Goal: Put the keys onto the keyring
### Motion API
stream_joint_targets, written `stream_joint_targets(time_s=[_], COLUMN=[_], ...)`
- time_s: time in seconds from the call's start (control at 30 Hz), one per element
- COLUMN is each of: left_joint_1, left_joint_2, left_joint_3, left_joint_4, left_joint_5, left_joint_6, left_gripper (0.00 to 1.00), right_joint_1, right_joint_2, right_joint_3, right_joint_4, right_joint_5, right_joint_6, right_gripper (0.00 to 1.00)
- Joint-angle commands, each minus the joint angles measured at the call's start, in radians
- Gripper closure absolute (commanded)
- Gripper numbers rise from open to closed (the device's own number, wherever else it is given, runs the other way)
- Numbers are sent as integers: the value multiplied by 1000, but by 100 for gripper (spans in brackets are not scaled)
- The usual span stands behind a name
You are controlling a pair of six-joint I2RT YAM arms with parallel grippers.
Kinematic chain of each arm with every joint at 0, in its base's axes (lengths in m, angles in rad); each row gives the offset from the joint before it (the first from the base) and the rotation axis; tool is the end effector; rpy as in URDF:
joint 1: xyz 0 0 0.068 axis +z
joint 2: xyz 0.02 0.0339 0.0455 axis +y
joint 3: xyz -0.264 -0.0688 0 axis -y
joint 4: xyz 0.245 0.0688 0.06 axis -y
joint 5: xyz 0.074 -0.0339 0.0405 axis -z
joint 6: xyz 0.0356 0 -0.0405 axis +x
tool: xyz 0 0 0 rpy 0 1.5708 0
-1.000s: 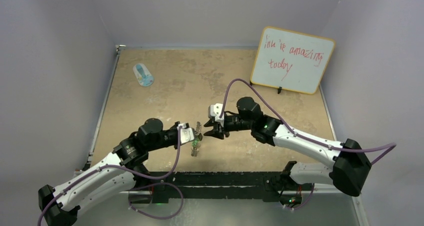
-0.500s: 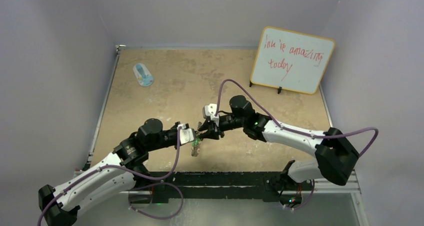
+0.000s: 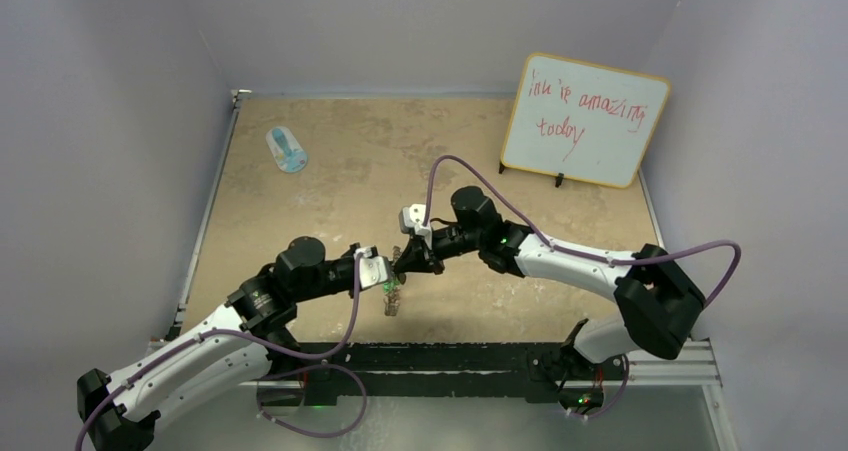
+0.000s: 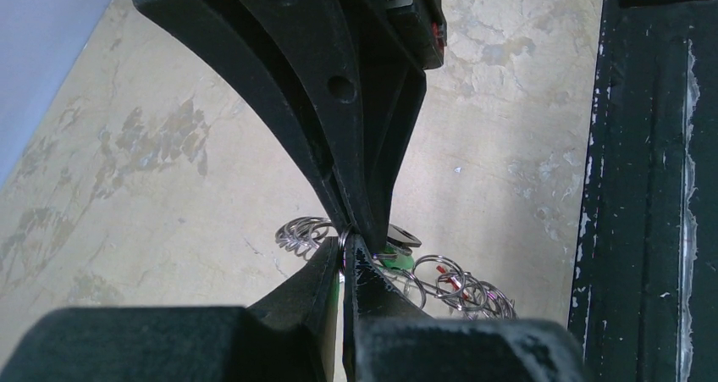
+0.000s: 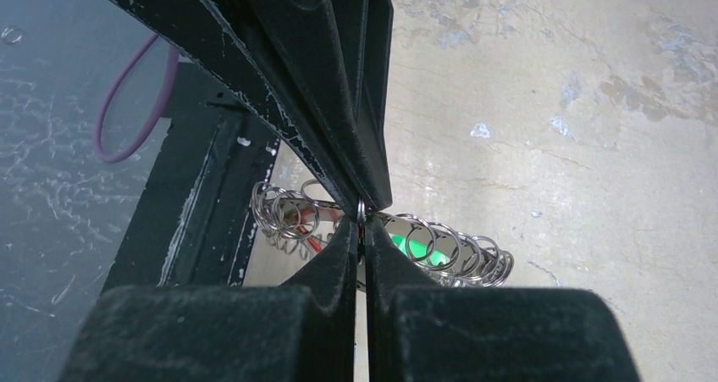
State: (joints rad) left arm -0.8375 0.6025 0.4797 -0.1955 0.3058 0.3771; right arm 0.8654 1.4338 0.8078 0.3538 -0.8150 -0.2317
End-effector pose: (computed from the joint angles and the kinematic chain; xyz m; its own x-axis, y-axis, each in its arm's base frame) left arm 0.0961 -0.1227 0.2589 0.1366 0.3730 -0.9177 0.9138 0.3103 0.2621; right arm 0.1828 0.2547 0.2536 0.0546 -0.1788 -0.9824 -0.9906 -0.1336 -0.0308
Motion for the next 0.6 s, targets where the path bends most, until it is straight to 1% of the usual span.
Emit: stream_joint_targets(time_s=[0.0,0.03,0.07,0.13,0.2,0.4,0.57], left_joint_1=[-2,-2,-3,-2,-2,-3,-2], left_joint_2=[-8,-6,-5,-3,3,13,6], left_joint_3=[19,25,35,59,83,134,146], left_joint_4=[73,61,41,-16,-78,-236,-295], left_joint_5=[60,64,62,46,15,-85,-110], left_joint_6=[9,16,26,49,77,134,156], left_gripper=[100,100,97,82,75,71,68], right_joint_1=[0,1,1,2,12,90,132], right_joint_2=[-16,-18,-19,-21,-19,56,168], right_joint_3=[63,76,91,127,165,347,479], right_joint_4=[-21,-59,-97,-197,-296,-624,-791], right_joint_5=[31,53,69,117,167,360,441], right_joint_6=[-18,-32,-44,-68,-101,-177,-180], right_gripper=[100,100,100,100,100,100,100])
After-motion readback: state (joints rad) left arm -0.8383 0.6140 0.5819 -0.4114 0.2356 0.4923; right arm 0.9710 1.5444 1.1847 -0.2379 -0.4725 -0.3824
